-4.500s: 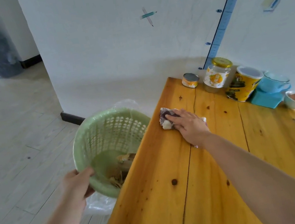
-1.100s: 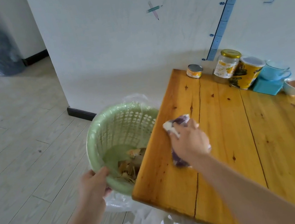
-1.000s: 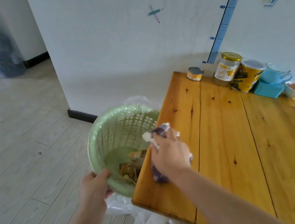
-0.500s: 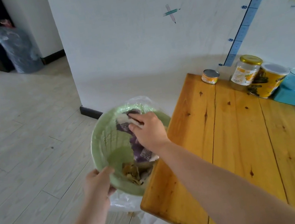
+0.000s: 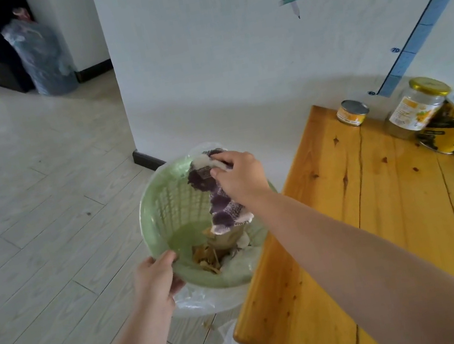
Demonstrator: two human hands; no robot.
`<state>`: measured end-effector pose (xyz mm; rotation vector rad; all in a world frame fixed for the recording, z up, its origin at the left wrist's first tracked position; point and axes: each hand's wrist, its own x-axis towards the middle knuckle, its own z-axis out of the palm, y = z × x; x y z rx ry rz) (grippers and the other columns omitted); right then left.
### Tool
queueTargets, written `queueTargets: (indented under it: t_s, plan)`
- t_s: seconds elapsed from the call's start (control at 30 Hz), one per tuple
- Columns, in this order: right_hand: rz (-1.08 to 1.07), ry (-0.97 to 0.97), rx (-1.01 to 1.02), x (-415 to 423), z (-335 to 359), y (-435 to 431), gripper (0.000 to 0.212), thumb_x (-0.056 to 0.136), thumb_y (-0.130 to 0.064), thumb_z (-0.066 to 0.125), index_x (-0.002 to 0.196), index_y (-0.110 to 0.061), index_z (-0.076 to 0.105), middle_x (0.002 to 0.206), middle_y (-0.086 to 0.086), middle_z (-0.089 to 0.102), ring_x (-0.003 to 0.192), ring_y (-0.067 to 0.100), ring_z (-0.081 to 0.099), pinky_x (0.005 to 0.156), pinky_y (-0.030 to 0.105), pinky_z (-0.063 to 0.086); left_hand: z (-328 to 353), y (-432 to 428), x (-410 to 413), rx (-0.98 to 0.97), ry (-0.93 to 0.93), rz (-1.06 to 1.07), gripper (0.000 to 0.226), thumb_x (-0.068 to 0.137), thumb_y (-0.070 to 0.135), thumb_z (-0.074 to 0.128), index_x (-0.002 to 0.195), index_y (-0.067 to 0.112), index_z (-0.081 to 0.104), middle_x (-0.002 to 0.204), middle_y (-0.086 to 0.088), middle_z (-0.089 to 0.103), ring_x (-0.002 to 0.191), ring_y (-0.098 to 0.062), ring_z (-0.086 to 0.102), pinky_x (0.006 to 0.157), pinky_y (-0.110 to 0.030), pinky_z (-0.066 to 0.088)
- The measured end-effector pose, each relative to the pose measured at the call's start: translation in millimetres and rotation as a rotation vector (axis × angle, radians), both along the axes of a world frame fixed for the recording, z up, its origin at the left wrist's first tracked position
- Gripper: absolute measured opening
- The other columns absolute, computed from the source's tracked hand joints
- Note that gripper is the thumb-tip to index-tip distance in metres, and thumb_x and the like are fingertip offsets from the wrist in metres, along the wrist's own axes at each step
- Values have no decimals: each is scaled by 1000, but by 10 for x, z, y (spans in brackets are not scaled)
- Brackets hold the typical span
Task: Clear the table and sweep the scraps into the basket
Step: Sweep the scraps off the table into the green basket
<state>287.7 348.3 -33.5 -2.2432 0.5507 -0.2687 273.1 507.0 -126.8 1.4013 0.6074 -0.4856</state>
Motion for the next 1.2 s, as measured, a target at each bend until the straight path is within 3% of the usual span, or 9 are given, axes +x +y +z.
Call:
queueTargets:
  t_s: [0.1, 0.23, 0.37, 0.53, 0.67, 0.83, 0.97, 1.13, 1.2]
  plan:
    - [-19, -14, -30, 51, -32, -69, 37, 89, -23, 57, 126, -24, 56, 128, 8, 51, 88, 18, 58, 74, 25, 48, -288, -42, 120, -36, 41, 24, 13, 86, 1, 52, 75, 7, 50, 76, -12, 58, 64, -25, 59, 46, -27, 53]
    - [43, 82, -159, 72, -171, -138, 40, 91, -20, 54, 131, -24, 51, 126, 9, 45, 83, 15, 47, 73, 24, 39, -755, -69, 217, -32, 142, 52, 4, 86, 2, 53, 82, 3, 52, 87, -17, 61, 79, -31, 64, 67, -37, 55]
    - [92, 110, -192, 120, -300, -191, 42, 91, -19, 53, 132, -23, 49, 125, 10, 45, 86, 14, 47, 70, 19, 39, -1194, -62, 297, -8, 204, 72, 7, 85, 4, 54, 91, 0, 54, 88, -20, 61, 84, -34, 64, 65, -37, 54]
    - [74, 77, -170, 171, -423, -278, 45, 89, -17, 55, 133, -26, 47, 123, 8, 47, 67, 0, 42, 58, 9, 34, -1550, -33, 411, 25, 272, 85, 3, 85, 2, 53, 88, 0, 54, 85, -20, 59, 80, -33, 62, 62, -37, 53]
    - [74, 70, -146, 186, -425, -271, 45, 87, -18, 58, 131, -25, 50, 122, 8, 49, 94, 13, 46, 80, 20, 36, -1728, -2, 436, 70, 280, 95, 6, 85, 1, 55, 79, 0, 52, 87, -20, 58, 75, -31, 59, 62, -38, 51]
    - [92, 68, -149, 176, -477, -259, 45, 86, -19, 61, 130, -25, 51, 123, 8, 50, 95, 12, 45, 77, 16, 36, -1810, 0, 404, 12, 279, 94, 6, 84, -6, 52, 89, -4, 52, 78, -18, 56, 67, -29, 57, 59, -36, 50]
    - [65, 51, -124, 146, -483, -315, 46, 85, -19, 62, 130, -25, 51, 125, 8, 51, 112, 20, 50, 84, 16, 36, -1867, -13, 389, -14, 310, 71, 7, 85, -7, 52, 80, -2, 50, 78, -18, 55, 68, -29, 56, 77, -42, 50]
    - [47, 39, -99, 114, -426, -305, 46, 86, -19, 62, 130, -24, 51, 125, 9, 51, 115, 22, 51, 88, 22, 39, -1832, 99, 308, 103, 439, -70, 6, 83, -2, 53, 87, 0, 49, 72, -14, 49, 59, -24, 49, 52, -33, 42]
    - [50, 27, -89, 101, -390, -279, 46, 86, -18, 61, 131, -25, 51, 126, 8, 50, 109, 20, 53, 84, 22, 42, -1707, 105, 293, 214, 460, -129, 11, 85, 4, 53, 93, -1, 47, 71, -11, 43, 59, -24, 46, 54, -32, 38]
